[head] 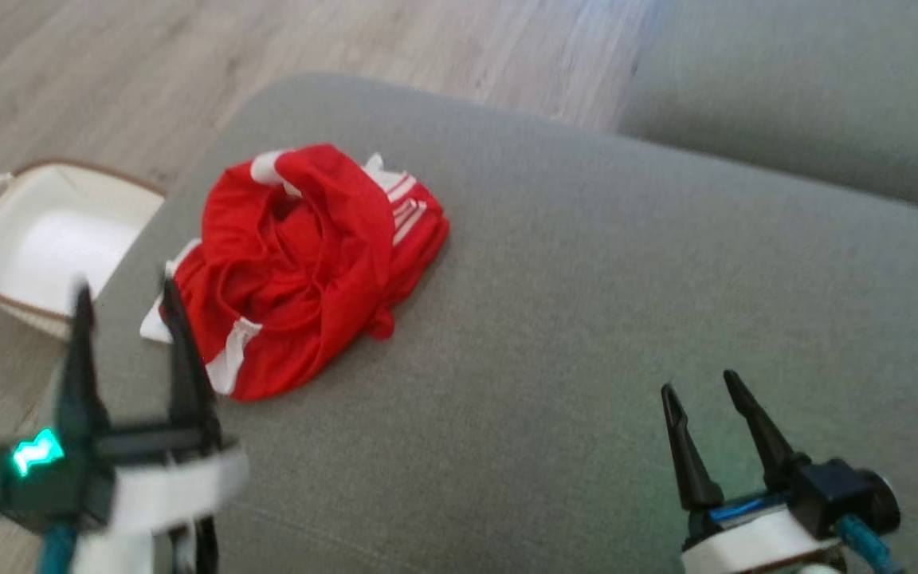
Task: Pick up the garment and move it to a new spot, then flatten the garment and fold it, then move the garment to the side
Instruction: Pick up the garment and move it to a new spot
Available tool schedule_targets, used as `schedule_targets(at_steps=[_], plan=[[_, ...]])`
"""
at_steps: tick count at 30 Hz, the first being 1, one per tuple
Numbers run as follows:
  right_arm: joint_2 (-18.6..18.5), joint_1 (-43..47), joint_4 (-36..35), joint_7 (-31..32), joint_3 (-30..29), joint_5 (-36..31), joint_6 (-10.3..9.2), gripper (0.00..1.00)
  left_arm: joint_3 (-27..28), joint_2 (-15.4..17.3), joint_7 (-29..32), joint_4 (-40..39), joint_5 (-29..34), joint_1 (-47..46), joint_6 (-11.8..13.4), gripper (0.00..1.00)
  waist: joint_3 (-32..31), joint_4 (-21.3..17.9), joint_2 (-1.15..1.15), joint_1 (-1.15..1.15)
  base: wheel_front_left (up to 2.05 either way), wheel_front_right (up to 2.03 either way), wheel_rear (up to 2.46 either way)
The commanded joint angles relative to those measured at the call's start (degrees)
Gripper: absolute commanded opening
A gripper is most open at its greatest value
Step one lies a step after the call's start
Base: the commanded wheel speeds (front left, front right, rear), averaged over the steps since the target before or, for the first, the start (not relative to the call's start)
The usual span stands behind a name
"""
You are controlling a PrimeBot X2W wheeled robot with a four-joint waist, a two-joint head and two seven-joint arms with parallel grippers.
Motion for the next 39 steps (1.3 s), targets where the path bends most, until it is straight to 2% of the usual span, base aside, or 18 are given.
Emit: schedule_targets(at_steps=[1,4,7,10,12,17,23,26,31,32,33,34,39], plan=[[-1.70,-4.61,-2.32,-0.63,0.97,-0.70,0.44,1.00,2.73,0.06,-0.44,-3.56,-0.25,-6.58,0.03,1.00,5.34,-0.62,0.00,0.00,0.00,0.00,0.00],[-3.72,-6.50,-2.71,-0.63,0.92,-1.07,0.44,1.00,4.12,1.27,-0.44,-2.00,0.34,-12.90,-1.22,1.00,9.16,-1.04,0.00,0.00,0.00,0.00,0.00],[-5.77,-7.91,-2.96,-0.63,0.84,-1.30,0.44,1.00,4.55,3.62,-0.07,4.61,0.65,-20.33,-2.64,1.00,12.20,-1.46,0.00,0.00,0.00,0.00,0.00],[-7.85,-9.18,-3.51,-0.63,0.73,-1.38,0.44,1.00,4.11,6.39,4.60,14.00,0.18,-29.20,-4.91,1.00,14.74,-2.02,0.00,0.00,0.00,0.00,0.00],[-8.54,-9.55,-3.80,-0.63,0.56,-1.40,0.44,1.00,3.84,6.97,6.78,17.02,-0.31,-32.17,-5.74,1.00,15.52,-2.16,0.00,0.00,0.00,0.00,0.00],[-11.54,-10.63,-5.34,-0.63,-0.91,-1.38,0.44,1.00,5.42,6.84,17.24,34.22,-6.58,-44.97,-7.61,1.00,18.96,-2.47,0.00,0.00,0.00,0.00,0.00],[-14.06,-9.83,-6.95,-0.63,-1.58,-1.33,0.44,1.00,5.50,6.24,24.59,52.99,-9.66,-54.07,-8.25,1.00,21.78,-2.52,0.00,0.00,0.00,0.00,0.00],[-14.56,-9.16,-7.73,-0.63,-1.84,-1.38,0.44,1.00,4.06,6.70,27.31,60.02,-9.21,-56.31,-8.70,1.00,22.78,-2.66,0.00,0.00,0.00,0.00,0.00],[-14.95,-8.82,-8.36,-0.63,-1.68,-1.39,0.44,1.00,3.88,6.94,28.17,68.57,-9.62,-57.77,-8.21,1.00,23.56,-3.29,0.00,0.00,0.00,0.00,0.00],[-14.95,-8.86,-8.37,-0.63,-1.65,-1.38,0.44,1.00,3.95,6.91,28.15,69.81,-9.89,-57.85,-8.32,0.74,23.57,-3.43,0.00,0.00,0.00,0.00,0.00],[-14.90,-8.92,-8.36,-0.63,-1.64,-1.39,0.44,1.00,3.97,6.99,27.44,70.55,-10.05,-57.99,-8.43,0.19,23.54,-3.59,0.00,0.00,0.00,0.00,0.00],[-14.80,-9.00,-8.36,-0.63,-1.67,-1.41,0.44,1.00,4.10,7.16,26.37,71.09,-10.25,-58.11,-8.50,0.00,23.45,-3.73,0.00,0.00,0.00,0.00,0.00],[-13.73,-9.28,-7.79,-0.63,-1.30,-1.36,0.44,1.00,3.57,9.67,17.91,71.63,-9.19,-59.63,-7.69,0.00,21.39,-4.34,0.00,0.00,0.00,0.00,0.00]])
